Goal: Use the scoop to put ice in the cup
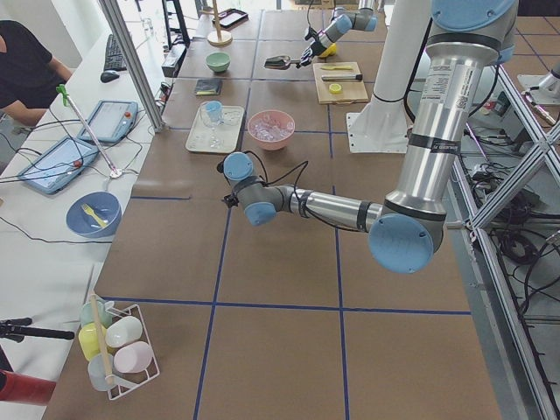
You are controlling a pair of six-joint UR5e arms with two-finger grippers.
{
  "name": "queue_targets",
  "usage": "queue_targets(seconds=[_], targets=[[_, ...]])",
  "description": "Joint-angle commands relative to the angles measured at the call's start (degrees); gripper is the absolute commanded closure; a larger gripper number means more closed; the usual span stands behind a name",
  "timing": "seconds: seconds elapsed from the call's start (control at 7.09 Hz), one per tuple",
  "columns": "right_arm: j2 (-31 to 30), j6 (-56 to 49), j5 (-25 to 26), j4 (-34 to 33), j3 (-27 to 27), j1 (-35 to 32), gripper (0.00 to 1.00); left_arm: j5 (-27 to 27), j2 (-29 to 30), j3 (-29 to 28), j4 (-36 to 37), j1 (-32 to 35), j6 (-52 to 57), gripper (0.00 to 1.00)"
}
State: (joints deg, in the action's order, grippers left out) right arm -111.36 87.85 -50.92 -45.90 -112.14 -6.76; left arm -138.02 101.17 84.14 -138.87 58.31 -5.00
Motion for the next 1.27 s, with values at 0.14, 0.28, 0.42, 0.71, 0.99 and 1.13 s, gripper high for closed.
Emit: queue_targets(seconds=[0.14, 0.28, 0.42, 0.71, 0.99, 1.13], targets=[[0.0, 0.1, -0.2, -0.1, 0.6, 1.1, 0.33, -0.1, -0.1, 0.0, 0.2, 0.6, 0.0, 0.00], [0.0, 0.1, -0.2, 0.1, 0.5, 1.0, 0.16, -0.1, -0.1, 0.0, 0.3, 0.7, 0.0, 0.00], [0.0, 0.1, -0.2, 0.1, 0.3, 1.0, 0.00, 0.1, -0.3, -0.1, 0.3, 0.9, 0.0, 0.00], [-0.2, -2.1, -5.0, 0.1, -3.2, 0.5, 0.00, 0.6, -0.4, -0.4, 2.8, 3.2, -0.1, 0.00], [-1.8, -6.8, -9.0, 0.0, -5.7, -3.1, 0.00, 1.9, -0.4, -0.4, 9.4, 6.9, 0.2, 0.00], [-1.8, -10.1, -14.1, 0.1, -6.1, -7.4, 0.00, 4.1, -0.4, -0.4, 12.1, 8.6, 0.2, 0.00]])
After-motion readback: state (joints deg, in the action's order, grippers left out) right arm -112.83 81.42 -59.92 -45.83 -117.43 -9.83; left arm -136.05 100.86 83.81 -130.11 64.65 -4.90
